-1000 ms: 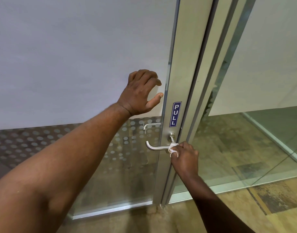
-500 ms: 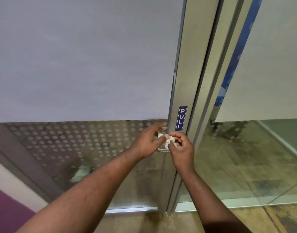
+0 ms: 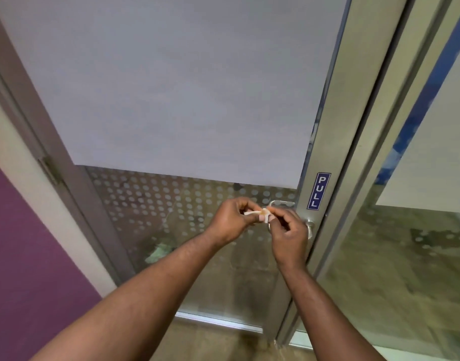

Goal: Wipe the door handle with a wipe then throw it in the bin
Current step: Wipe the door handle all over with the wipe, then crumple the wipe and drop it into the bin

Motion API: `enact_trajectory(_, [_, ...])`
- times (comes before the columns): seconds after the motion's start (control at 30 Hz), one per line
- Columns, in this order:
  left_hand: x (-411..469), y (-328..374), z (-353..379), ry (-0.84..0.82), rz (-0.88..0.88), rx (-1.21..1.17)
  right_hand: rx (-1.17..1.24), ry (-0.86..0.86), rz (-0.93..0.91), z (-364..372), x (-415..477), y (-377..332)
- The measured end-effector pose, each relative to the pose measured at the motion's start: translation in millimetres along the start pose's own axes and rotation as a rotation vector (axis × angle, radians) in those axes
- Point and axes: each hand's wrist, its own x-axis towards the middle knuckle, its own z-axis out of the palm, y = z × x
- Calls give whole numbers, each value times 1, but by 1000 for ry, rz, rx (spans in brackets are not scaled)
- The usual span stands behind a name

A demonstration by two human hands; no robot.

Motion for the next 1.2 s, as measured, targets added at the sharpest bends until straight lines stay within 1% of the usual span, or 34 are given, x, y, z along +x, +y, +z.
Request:
enact_trajectory(0.1, [-15,-6,-22,110,-47,9,87,-102,56,20,-12,-10])
enact_trajectory(0.2, [-30,-12,-46,165,-54,0,151,-219,104,40,-21,-19])
enact_trajectory(0.33, [-54,-19,-82,214,-55,-25,151,-366,96,75,-40,-29])
enact_trajectory(0.47, [-87,-29,-128,210,-69,-8,170,-399,139,117,-59,-39])
enact_trajectory(0.6, [-130,-41,-177,297,-97,3,230,-436,273,170,-89,-51])
enact_trajectory(0.7, [-161,-51,-216,331,-141,10,273,-481,330,217,-121,-59])
enact_trajectory(0.77, [-180,-63,-235,343,-187,0,250,-486,320,242,-143,-61])
enact_trajectory(0.87, [-208,-84,-261,414,-237,12,184,-528,269,273,-173,-60])
enact_trajectory(1.0, [-246,-123,-296,555,-344,19,91,-761,165,310,-221,-50])
enact_trajectory(1.1, [-279,-164,-319,573,-461,37,21,-888,147,341,-259,-28])
enact_trajectory(1.13, [-291,-175,-323,568,-496,63,-18,-919,145,346,-268,-21])
enact_trajectory(1.2, [-317,-201,-334,610,-582,139,-93,-1009,143,364,-289,1])
